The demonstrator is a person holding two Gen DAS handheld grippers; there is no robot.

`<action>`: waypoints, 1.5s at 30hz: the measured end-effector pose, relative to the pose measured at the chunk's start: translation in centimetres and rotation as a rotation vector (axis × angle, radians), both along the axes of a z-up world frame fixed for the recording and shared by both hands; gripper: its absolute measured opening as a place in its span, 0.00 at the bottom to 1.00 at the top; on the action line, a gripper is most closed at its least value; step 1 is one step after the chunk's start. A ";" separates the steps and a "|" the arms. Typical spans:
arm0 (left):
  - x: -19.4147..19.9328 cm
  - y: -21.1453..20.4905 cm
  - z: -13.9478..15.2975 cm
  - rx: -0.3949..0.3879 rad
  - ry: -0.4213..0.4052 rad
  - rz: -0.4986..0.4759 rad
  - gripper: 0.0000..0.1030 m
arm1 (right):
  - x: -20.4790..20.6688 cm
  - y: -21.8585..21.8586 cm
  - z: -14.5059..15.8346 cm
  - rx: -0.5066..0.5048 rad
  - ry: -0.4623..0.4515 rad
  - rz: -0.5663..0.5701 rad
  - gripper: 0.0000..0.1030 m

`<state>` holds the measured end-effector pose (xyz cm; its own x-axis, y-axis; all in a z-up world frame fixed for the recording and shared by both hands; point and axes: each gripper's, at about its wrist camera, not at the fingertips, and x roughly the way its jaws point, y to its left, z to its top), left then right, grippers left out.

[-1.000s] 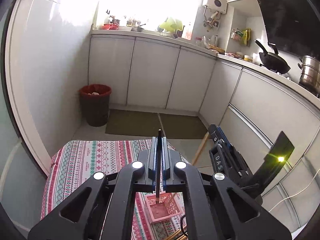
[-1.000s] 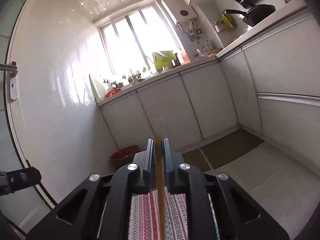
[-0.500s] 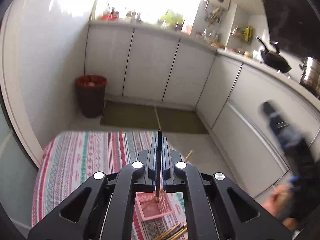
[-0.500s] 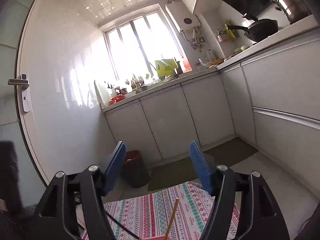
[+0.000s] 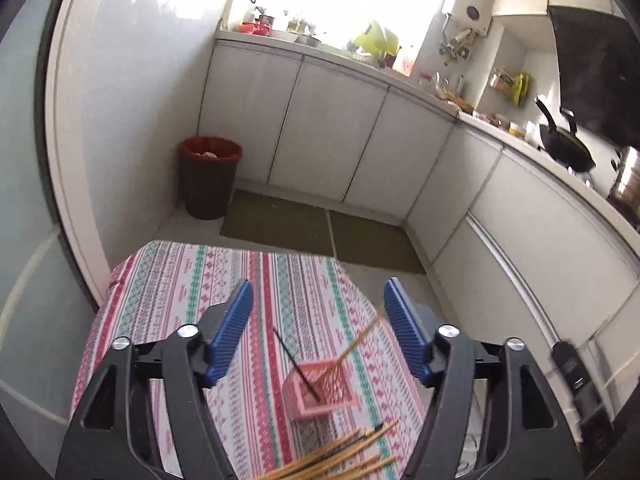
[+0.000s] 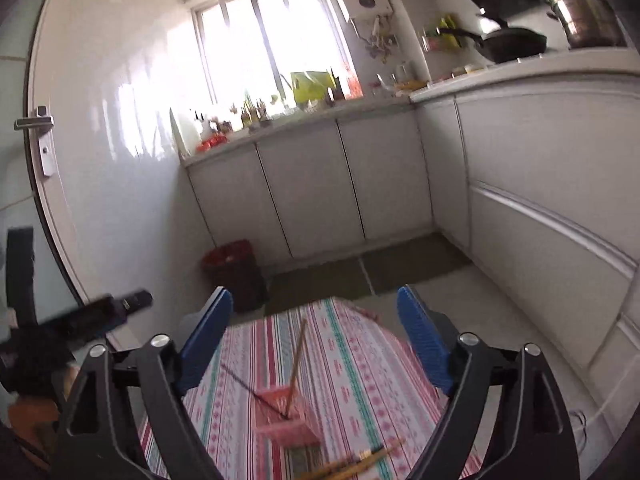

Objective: Organize utensils
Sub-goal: 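Lower the chopstick into the pink holder and open the right tool, then reach the right tool back to the pile and grasp another chopstick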

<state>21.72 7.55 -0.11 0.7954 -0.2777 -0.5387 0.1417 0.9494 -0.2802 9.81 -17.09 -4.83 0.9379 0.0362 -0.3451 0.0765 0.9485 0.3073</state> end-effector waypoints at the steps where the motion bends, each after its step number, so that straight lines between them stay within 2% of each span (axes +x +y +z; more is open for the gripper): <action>1: -0.8 -0.3 -0.2 0.028 0.019 -0.012 0.75 | -0.4 -0.1 -0.7 -0.001 0.035 0.003 0.85; 6: -2.4 -1.6 -2.5 0.110 0.111 -0.037 0.88 | -2.1 -0.4 -3.5 -0.019 0.165 0.019 0.93; 8: -3.0 -2.5 -4.6 0.161 0.174 -0.064 0.93 | -2.8 -1.0 -4.8 0.005 0.218 0.037 0.93; 10: -3.2 -3.3 -7.0 0.207 0.242 -0.088 0.93 | -2.9 -1.8 -6.4 0.053 0.301 0.047 0.93; 13: -3.2 -5.1 -10.4 0.280 0.330 -0.147 0.93 | -1.7 -3.6 -10.0 0.234 0.512 0.110 0.93; 15: -3.4 -6.1 -12.1 0.313 0.361 -0.206 0.93 | -0.9 -4.7 -11.7 0.372 0.602 0.153 0.93; 18: -3.3 -6.2 -14.0 0.306 0.386 -0.259 0.93 | -0.1 -6.0 -13.1 0.520 0.640 0.191 0.93; 19: -3.1 -6.2 -14.9 0.297 0.403 -0.276 0.93 | 0.1 -6.6 -13.7 0.597 0.645 0.201 0.93; 21: -2.6 -6.9 -16.8 0.337 0.458 -0.295 0.93 | 0.1 -7.4 -14.6 0.687 0.654 0.206 0.93; 23: -2.3 -8.3 -18.7 0.391 0.499 -0.308 0.93 | 0.3 -8.0 -15.2 0.733 0.665 0.188 0.93; 25: -2.1 -9.5 -19.8 0.421 0.525 -0.326 0.88 | 0.2 -9.1 -15.8 0.795 0.670 0.149 0.93; 29: -3.4 -13.8 -21.6 0.511 0.537 -0.479 0.77 | -0.4 -11.1 -17.1 0.933 0.669 0.092 0.93; 30: -3.6 -14.8 -22.0 0.542 0.537 -0.513 0.69 | -0.3 -11.4 -17.3 0.941 0.677 0.090 0.93; 31: -3.8 -16.0 -22.7 0.573 0.543 -0.561 0.54 | -0.2 -11.5 -17.4 0.940 0.687 0.094 0.93; 32: -3.7 -16.5 -23.3 0.584 0.555 -0.582 0.48 | -0.2 -11.5 -17.4 0.939 0.694 0.101 0.93; 34: -2.8 -17.2 -24.3 0.595 0.587 -0.576 0.29 | -0.1 -11.3 -17.6 0.932 0.703 0.109 0.93; 39: -1.6 -18.3 -25.3 0.596 0.605 -0.600 0.17 | 0.1 -10.9 -18.0 0.919 0.730 0.135 0.93; 45: -0.6 -19.0 -26.5 0.606 0.633 -0.615 0.15 | 0.0 -11.8 -18.6 0.946 0.734 0.101 0.93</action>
